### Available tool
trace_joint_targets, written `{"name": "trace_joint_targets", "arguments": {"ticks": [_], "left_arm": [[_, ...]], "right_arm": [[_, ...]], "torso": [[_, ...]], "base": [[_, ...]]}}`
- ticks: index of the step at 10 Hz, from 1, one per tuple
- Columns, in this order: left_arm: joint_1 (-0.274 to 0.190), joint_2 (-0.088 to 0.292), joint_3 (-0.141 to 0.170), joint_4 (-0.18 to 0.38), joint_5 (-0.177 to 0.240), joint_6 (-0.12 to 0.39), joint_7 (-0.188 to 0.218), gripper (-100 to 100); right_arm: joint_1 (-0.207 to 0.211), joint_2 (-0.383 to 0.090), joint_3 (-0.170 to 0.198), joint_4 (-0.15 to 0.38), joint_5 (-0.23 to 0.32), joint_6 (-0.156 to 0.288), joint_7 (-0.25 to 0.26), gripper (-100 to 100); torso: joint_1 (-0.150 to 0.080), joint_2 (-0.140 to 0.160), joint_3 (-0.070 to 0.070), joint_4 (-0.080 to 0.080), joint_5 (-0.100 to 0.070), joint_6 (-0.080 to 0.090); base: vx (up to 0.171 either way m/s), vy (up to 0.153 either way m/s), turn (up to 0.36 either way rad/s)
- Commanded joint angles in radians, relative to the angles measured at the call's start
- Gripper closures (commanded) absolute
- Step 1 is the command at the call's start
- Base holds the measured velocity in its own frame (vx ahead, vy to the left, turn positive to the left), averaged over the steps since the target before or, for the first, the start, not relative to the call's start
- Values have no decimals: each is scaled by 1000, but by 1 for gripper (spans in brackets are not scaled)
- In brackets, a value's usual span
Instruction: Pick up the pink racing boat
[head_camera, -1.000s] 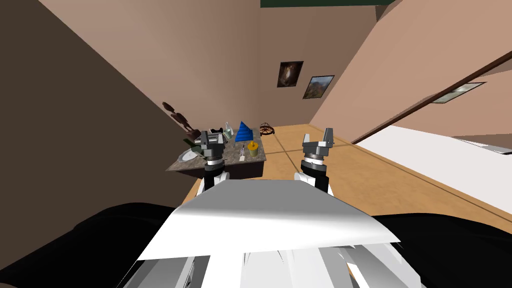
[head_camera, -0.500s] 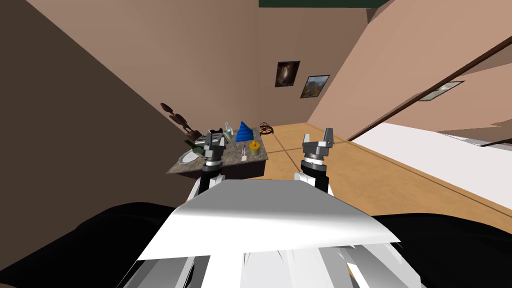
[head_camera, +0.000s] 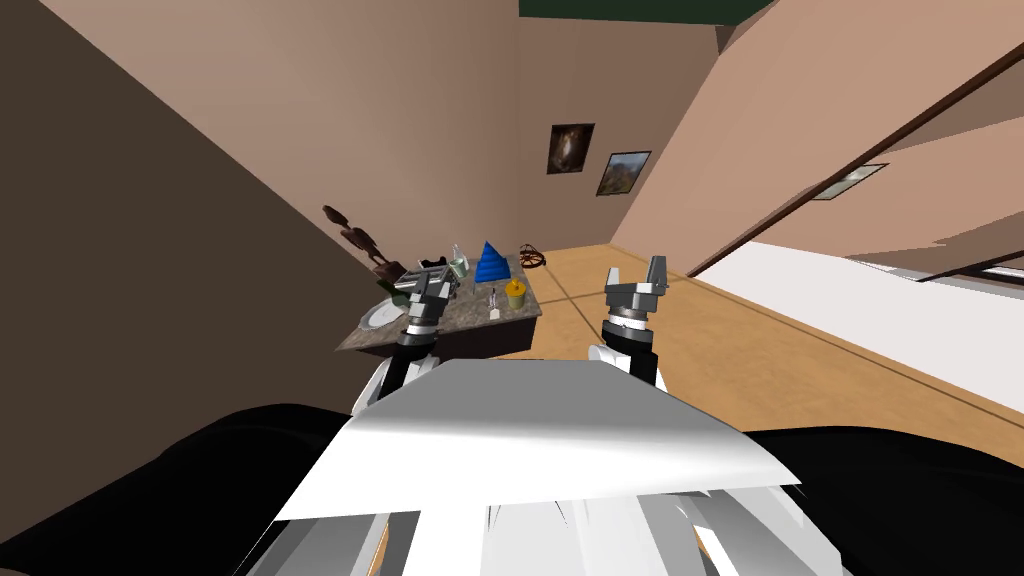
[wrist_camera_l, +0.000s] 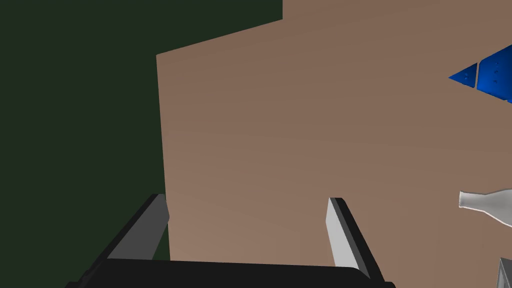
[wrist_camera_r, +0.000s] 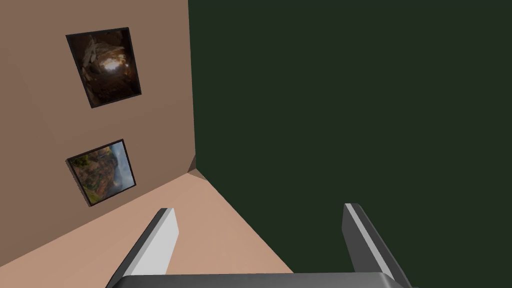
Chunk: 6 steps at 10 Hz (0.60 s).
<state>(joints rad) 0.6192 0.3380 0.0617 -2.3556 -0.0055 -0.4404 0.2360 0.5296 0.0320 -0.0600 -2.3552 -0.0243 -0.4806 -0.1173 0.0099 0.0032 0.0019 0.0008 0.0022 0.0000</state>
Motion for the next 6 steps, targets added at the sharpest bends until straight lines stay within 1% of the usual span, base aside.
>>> {"name": "trace_joint_targets", "arguments": {"ticks": [1,3,4,5,6], "left_arm": [[9,30,6,-3,7,18,8,-100],[43,98,29,-2,31,57,34,-100],[59,129,40,0,43,78,47,-100],[59,141,40,0,43,78,47,-100],[75,178,50,3,54,100,60,-100]], "right_arm": [[0,0,0,0,0,0,0,0],[0,0,0,0,0,0,0,0],[0,0,0,0,0,0,0,0],[0,0,0,0,0,0,0,0],[0,0,0,0,0,0,0,0]], "torso": [[0,0,0,0,0,0],[-4,-1,-1,0,-1,0],[-3,-1,0,0,-1,0],[-2,-1,-1,0,0,0],[-3,-1,-1,0,0,0]], "base": [[-35,105,-51],[-41,85,-80],[-37,120,-89],[-35,95,-47],[-38,80,-83]]}}
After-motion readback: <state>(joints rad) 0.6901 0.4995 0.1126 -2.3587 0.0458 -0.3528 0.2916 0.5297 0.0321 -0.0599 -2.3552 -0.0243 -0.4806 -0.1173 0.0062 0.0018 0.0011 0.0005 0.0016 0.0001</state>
